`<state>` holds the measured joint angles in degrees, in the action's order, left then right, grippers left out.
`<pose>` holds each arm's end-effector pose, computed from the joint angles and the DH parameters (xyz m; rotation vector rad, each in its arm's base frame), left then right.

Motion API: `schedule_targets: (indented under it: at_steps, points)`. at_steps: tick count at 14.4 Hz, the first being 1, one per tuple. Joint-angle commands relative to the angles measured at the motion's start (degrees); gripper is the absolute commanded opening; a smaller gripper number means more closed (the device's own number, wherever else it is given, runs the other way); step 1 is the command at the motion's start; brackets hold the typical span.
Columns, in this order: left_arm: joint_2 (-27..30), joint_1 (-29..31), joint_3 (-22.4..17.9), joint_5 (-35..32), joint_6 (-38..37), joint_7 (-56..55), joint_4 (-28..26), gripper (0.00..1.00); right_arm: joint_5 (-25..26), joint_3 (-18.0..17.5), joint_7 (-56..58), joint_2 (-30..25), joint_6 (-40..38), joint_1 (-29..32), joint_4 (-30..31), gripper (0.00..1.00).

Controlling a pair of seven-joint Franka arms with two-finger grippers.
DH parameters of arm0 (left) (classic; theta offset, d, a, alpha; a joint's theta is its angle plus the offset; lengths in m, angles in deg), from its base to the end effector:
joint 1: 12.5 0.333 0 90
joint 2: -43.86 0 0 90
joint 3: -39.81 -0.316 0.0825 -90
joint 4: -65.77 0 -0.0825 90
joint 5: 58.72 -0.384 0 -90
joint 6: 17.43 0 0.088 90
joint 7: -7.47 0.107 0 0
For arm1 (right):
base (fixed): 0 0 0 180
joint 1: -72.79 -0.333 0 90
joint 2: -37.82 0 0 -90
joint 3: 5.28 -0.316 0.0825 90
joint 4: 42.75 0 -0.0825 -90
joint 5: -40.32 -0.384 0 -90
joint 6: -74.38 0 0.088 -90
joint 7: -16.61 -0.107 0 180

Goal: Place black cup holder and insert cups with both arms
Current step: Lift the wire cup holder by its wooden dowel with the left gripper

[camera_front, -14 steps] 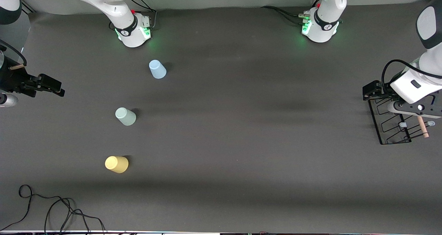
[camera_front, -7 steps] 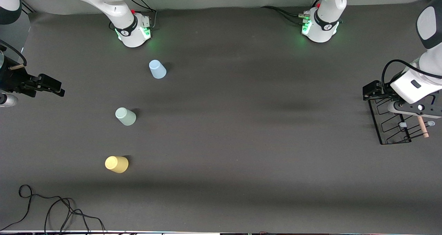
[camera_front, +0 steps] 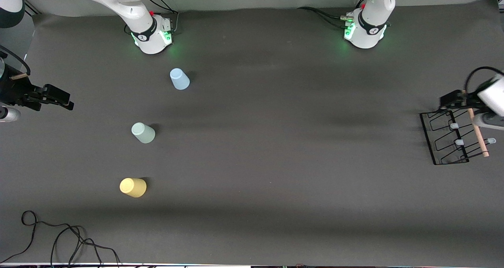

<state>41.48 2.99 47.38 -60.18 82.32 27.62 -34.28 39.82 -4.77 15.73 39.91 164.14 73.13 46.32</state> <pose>0.5652 0.0821 0.5324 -3.1143 0.3414 0.0779 0.5649 -0.0073 0.6114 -3.1326 0.0474 0.0383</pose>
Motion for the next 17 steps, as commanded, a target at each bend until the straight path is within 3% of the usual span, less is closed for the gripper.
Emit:
schedule_targets:
  at_steps: [1,8,12,17]
  points:
    - [-1.30,4.53,0.42,-0.29,0.44,6.21,0.91,0.99,0.23,0.46,0.71,-0.33,-0.11,-0.43,-0.22,1.00]
    - [-9.29,15.42,0.42,-3.28,7.54,17.55,1.09,0.97,0.23,0.46,0.71,-0.24,-0.11,-0.25,-0.22,1.00]
    - [-17.37,17.64,0.42,-3.90,15.37,17.91,0.74,0.92,0.23,0.46,0.71,-0.24,-0.11,-0.25,-0.22,1.00]
    - [-19.15,15.63,0.51,-7.48,14.42,5.56,-0.40,0.70,0.23,0.46,0.71,-0.16,-0.11,-0.25,-0.22,1.00]
